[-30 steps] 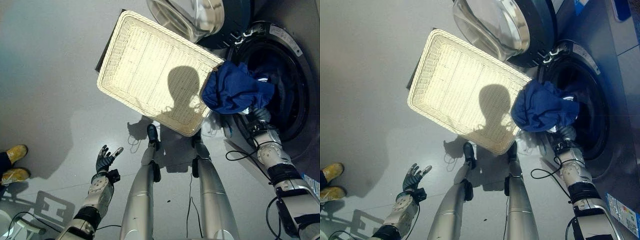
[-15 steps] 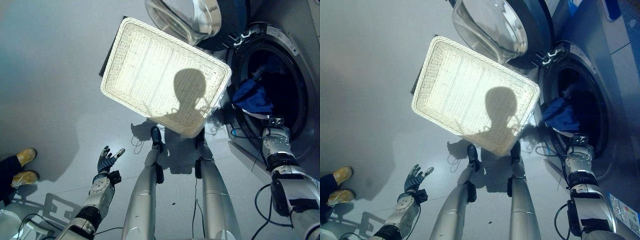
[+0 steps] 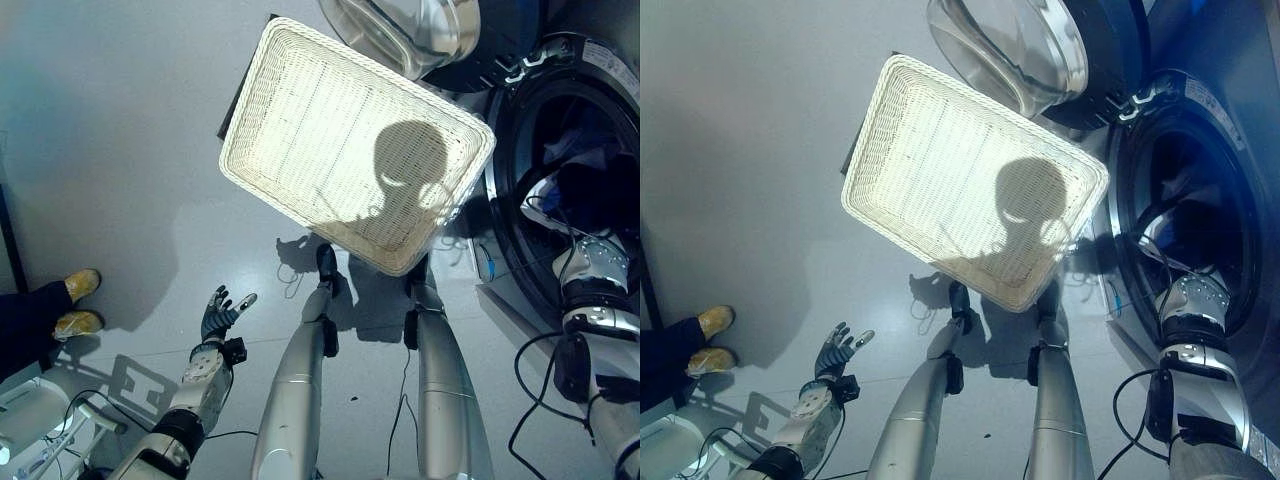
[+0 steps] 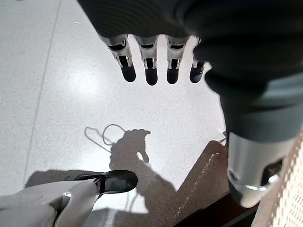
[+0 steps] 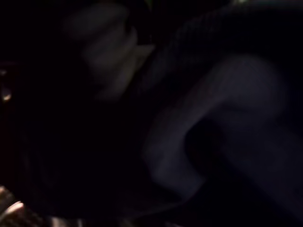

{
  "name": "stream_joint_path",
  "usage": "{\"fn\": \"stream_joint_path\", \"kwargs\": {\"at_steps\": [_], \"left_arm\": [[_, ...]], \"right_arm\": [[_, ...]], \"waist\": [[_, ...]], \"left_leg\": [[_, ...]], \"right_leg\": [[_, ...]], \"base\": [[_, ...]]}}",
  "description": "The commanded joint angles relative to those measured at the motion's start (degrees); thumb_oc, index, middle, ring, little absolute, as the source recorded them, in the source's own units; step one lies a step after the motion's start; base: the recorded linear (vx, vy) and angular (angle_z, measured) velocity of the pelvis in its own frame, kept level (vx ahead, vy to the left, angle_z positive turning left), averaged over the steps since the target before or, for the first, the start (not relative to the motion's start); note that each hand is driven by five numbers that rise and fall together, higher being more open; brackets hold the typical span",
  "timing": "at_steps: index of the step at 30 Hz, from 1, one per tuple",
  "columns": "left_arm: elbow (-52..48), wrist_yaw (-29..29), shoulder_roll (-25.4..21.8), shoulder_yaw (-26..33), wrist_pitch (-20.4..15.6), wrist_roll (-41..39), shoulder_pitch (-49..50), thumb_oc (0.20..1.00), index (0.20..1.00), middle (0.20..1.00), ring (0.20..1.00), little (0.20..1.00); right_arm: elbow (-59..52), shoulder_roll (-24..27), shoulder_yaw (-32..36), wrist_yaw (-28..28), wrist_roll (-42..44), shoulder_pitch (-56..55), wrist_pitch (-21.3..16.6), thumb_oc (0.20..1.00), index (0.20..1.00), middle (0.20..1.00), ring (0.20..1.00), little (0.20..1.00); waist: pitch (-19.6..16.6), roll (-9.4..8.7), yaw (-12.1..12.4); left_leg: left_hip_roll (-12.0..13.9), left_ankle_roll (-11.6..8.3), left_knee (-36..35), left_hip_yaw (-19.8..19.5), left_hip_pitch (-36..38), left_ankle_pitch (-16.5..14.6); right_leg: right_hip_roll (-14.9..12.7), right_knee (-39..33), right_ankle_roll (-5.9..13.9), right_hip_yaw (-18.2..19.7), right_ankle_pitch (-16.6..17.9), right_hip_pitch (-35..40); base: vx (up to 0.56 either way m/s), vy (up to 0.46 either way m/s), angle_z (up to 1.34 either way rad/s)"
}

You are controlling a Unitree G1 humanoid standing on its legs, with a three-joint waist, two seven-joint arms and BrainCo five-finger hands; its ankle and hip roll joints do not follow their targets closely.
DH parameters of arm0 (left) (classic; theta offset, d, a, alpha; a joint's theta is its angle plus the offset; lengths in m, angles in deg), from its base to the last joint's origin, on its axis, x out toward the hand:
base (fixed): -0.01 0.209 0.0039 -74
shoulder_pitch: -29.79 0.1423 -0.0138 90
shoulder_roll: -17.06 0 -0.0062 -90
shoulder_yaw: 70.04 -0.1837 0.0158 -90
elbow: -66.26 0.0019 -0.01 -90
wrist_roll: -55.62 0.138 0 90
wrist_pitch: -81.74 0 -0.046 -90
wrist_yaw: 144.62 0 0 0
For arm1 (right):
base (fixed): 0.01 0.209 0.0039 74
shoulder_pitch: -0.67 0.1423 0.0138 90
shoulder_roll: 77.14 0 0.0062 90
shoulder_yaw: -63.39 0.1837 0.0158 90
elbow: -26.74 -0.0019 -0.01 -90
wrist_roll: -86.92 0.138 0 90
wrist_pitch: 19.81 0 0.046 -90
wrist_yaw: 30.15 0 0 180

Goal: Put the clothes into the washing machine.

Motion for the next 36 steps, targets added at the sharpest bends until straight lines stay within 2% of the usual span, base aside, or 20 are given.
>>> {"fn": "stream_joint_path", "kwargs": {"at_steps": [1, 3, 4, 6, 7, 8, 10, 12, 14, 15, 16, 18, 20, 22, 23, 24, 27, 28, 31, 36], "left_arm": [[3.2, -1.3, -1.7, 2.6, -0.3, -0.1, 5.3, 1.000, 1.000, 1.000, 1.000, 1.000], [3.2, -1.4, -1.7, 2.7, -0.2, -0.1, 5.3, 1.000, 1.000, 1.000, 1.000, 1.000], [3.6, -1.6, -1.9, 3.1, 0.1, -0.2, 5.3, 1.000, 1.000, 1.000, 1.000, 1.000], [4.2, -2.1, -2.1, 3.5, 0.4, -0.4, 5.0, 1.000, 1.000, 1.000, 1.000, 1.000], [4.5, -2.4, -2.2, 3.6, 0.7, -0.2, 4.7, 1.000, 1.000, 1.000, 1.000, 1.000], [4.5, -2.4, -2.1, 3.6, 0.7, -0.3, 4.3, 1.000, 1.000, 1.000, 1.000, 1.000], [4.4, -2.1, -2.1, 3.0, 1.1, -0.5, 3.8, 1.000, 1.000, 1.000, 1.000, 1.000], [4.3, -2.1, -2.0, 2.4, 1.7, -0.6, 3.1, 1.000, 1.000, 1.000, 1.000, 1.000], [4.1, -1.6, -1.3, 1.4, 2.7, -0.8, 1.8, 1.000, 1.000, 1.000, 1.000, 1.000], [3.7, -1.0, -1.1, 1.3, 3.5, -0.4, 1.5, 1.000, 1.000, 1.000, 1.000, 1.000], [3.2, -0.6, -0.9, 1.0, 3.6, -0.3, 1.4, 1.000, 1.000, 1.000, 1.000, 1.000], [2.7, 0.2, -0.6, 1.2, 3.5, 0.1, 1.4, 1.000, 1.000, 1.000, 1.000, 1.000], [3.0, 0.1, 0.1, 0.9, 2.9, 0.1, 1.4, 1.000, 1.000, 1.000, 1.000, 1.000], [3.3, 0.6, 1.8, -0.3, 1.8, 0.4, 1.1, 1.000, 1.000, 1.000, 1.000, 1.000], [3.4, 0.5, 2.0, -0.3, 1.7, 0.5, 1.0, 1.000, 1.000, 1.000, 1.000, 1.000], [3.8, 0.5, 2.4, -0.6, 1.5, 0.5, 0.4, 1.000, 1.000, 1.000, 1.000, 1.000], [4.2, 1.0, 3.4, -1.2, 0.9, 0.5, 0.0, 1.000, 1.000, 1.000, 1.000, 1.000], [4.2, 1.0, 3.4, -1.2, 0.9, 0.5, 0.0, 1.000, 1.000, 1.000, 1.000, 1.000], [5.1, 0.9, 4.1, -1.4, -0.1, 0.4, 0.3, 1.000, 1.000, 1.000, 1.000, 1.000], [4.8, 0.9, 3.9, -1.0, -0.1, 0.2, 1.4, 1.000, 1.000, 1.000, 1.000, 1.000]], "right_arm": [[0.0, 19.4, 7.7, 8.0, -0.5, -9.2, -23.0, 0.200, 0.200, 0.200, 0.200, 0.200], [0.4, 20.2, 8.0, 8.8, -0.5, -9.6, -23.3, 0.200, 0.200, 0.200, 0.200, 0.200], [4.4, 23.4, 9.7, 12.0, -0.5, -11.8, -24.6, 0.200, 0.200, 0.200, 0.200, 0.200], [7.9, 25.0, 11.3, 13.2, -0.5, -13.7, -22.8, 0.200, 0.200, 0.200, 0.200, 0.200], [9.5, 25.5, 12.2, 13.8, -0.5, -14.7, -20.6, 0.777, 0.777, 0.777, 0.777, 0.777], [10.0, 25.4, 12.3, 14.3, -0.5, -14.8, -19.9, 1.000, 1.000, 1.000, 1.000, 1.000], [10.2, 24.5, 12.6, 15.5, -0.5, -15.4, -17.4, 1.000, 1.000, 1.000, 1.000, 1.000], [9.1, 21.7, 11.9, 15.4, -0.5, -14.8, -11.8, 1.000, 1.000, 1.000, 1.000, 1.000], [4.8, 15.4, 11.0, 6.7, -0.5, -12.6, 0.1, 1.000, 1.000, 1.000, 1.000, 1.000], [0.7, 8.5, 9.1, 2.0, -0.5, -11.7, 9.4, 1.000, 1.000, 1.000, 1.000, 1.000], [-2.8, 5.8, 6.8, 1.6, -0.5, -10.7, 8.9, 1.000, 1.000, 1.000, 1.000, 1.000], [-11.9, -0.8, 2.9, 2.9, -0.5, -10.1, 5.4, 1.000, 1.000, 1.000, 1.000, 1.000], [-13.8, -5.1, 1.1, 2.4, -0.5, -10.7, 7.9, 1.000, 1.000, 1.000, 1.000, 1.000], [-12.1, -8.6, -1.5, -2.3, -0.5, -9.2, 11.5, 1.000, 1.000, 1.000, 1.000, 1.000], [-10.3, -8.9, -1.9, -4.2, -0.5, -8.5, 13.5, 1.000, 1.000, 1.000, 1.000, 1.000], [-6.8, -9.0, -2.8, -7.6, -0.5, -7.1, 17.2, 1.000, 1.000, 1.000, 1.000, 1.000], [-0.3, -8.3, -3.7, -13.7, -0.5, -4.6, 22.3, 1.000, 1.000, 1.000, 1.000, 1.000], [-0.3, -8.3, -3.7, -13.7, -0.5, -4.6, 22.3, 1.000, 1.000, 1.000, 1.000, 1.000], [5.1, -6.9, -2.7, -19.3, -0.5, -4.2, 25.8, 1.000, 1.000, 1.000, 1.000, 1.000], [4.8, -7.3, -1.7, -24.3, -0.5, -6.5, 25.8, 1.000, 1.000, 1.000, 1.000, 1.000]], "waist": [[-0.8, -0.38, -5.3], [-0.8, -0.44, -5.4], [-0.8, -0.73, -5.9], [-0.8, -0.81, -6.3], [-0.8, -0.84, -6.2], [-0.8, -0.74, -6.1], [-0.8, -0.50, -5.9], [-0.8, 0.10, -5.5], [-0.8, 1.07, -4.9], [-0.8, 1.30, -4.7], [-0.8, 1.35, -4.3], [-0.8, 1.17, -4.4], [-0.8, 1.14, -4.5], [-0.8, 1.87, -3.9], [-0.8, 2.06, -3.8], [-0.8, 2.43, -3.4], [-0.8, 3.06, -2.7], [-0.8, 3.06, -2.7], [-0.8, 3.43, -2.3], [-0.8, 2.99, -2.1]], "left_leg": [[-3.7, 0.49, 4.7, -1.2, 0.0, -5.1], [-3.6, 0.44, 4.7, -1.1, 0.1, -5.1], [-3.4, 0.30, 4.9, -1.0, 0.3, -5.1], [-3.3, 0.16, 5.2, -0.8, 0.4, -5.1], [-3.3, 0.16, 5.4, -0.7, 0.4, -5.1], [-3.2, 0.21, 5.3, -0.6, -0.1, -4.6], [-3.4, 0.24, 5.8, -0.7, 0.2, -5.1], [-3.7, 0.36, 6.1, -0.7, 0.1, -5.2], [-4.1, 0.45, 6.1, -0.9, -0.1, -5.2], [-4.3, 0.61, 6.1, -0.8, -0.2, -5.3], [-4.4, 0.70, 6.0, -0.7, -0.3, -5.3], [-4.4, 0.97, 5.7, -0.6, -0.8, -5.3], [-4.8, 1.14, 5.5, -0.7, -0.6, -5.5], [-5.2, 1.34, 5.0, -0.9, -0.6, -5.3], [-5.3, 1.37, 4.8, -0.9, -0.5, -5.3], [-5.5, 1.43, 4.4, -0.9, -0.5, -5.1], [-5.7, 1.45, 3.7, -0.9, -0.4, -4.6], [-5.7, 1.45, 3.7, -0.9, -0.4, -4.6], [-5.8, 1.49, 2.7, -0.8, -0.2, -4.2], [-5.9, 1.69, 1.2, -0.7, 0.5, -3.7]], "right_leg": [[6.1, 4.5, -1.18, -5.1, -6.8, 3.2], [6.2, 4.5, -1.19, -5.0, -6.8, 3.3], [6.4, 4.8, -1.26, -4.6, -7.0, 3.6], [6.5, 5.2, -1.27, -4.3, -7.3, 3.7], [6.4, 5.3, -1.19, -4.2, -7.3, 3.8], [6.4, 5.1, -1.26, -4.3, -6.7, 3.3], [6.1, 5.2, -1.02, -4.1, -7.2, 3.7], [5.8, 5.2, -0.88, -4.1, -7.2, 3.6], [5.6, 5.2, -0.80, -3.9, -7.1, 3.4], [5.4, 4.8, -0.58, -3.9, -6.9, 3.3], [5.3, 4.5, -0.57, -3.9, -6.8, 3.2], [5.2, 4.0, -0.51, -4.0, -6.4, 2.4], [5.2, 3.8, -0.55, -4.0, -6.4, 2.5], [5.1, 3.7, -0.62, -4.0, -6.5, 2.4], [5.0, 3.7, -0.63, -4.1, -6.6, 2.4], [4.9, 3.6, -0.67, -4.3, -6.6, 2.4], [4.8, 3.7, -0.67, -4.7, -6.8, 2.5], [4.8, 3.7, -0.67, -4.7, -6.8, 2.5], [4.6, 3.2, -0.42, -5.2, -6.4, 2.6], [4.5, 2.2, -0.04, -5.7, -5.6, 3.2]], "base": [[0.02, 0.015, -0.05], [0.01, 0.017, 0.00], [0.04, 0.049, 0.01], [0.04, 0.053, 0.00], [0.01, 0.040, -0.02], [0.02, 0.035, -0.03], [0.01, 0.015, -0.01], [0.01, 0.054, -0.02], [0.04, 0.064, -0.01], [0.03, 0.046, 0.02], [-0.03, 0.034, 0.05], [-0.05, 0.009, 0.04], [-0.01, 0.019, -0.01], [-0.01, 0.048, -0.04], [-0.02, 0.045, -0.08], [-0.02, 0.048, -0.08], [-0.02, 0.055, -0.02], [-0.02, 0.050, 0.01], [-0.02, 0.041, 0.02], [-0.04, 0.043, 0.07]]}}
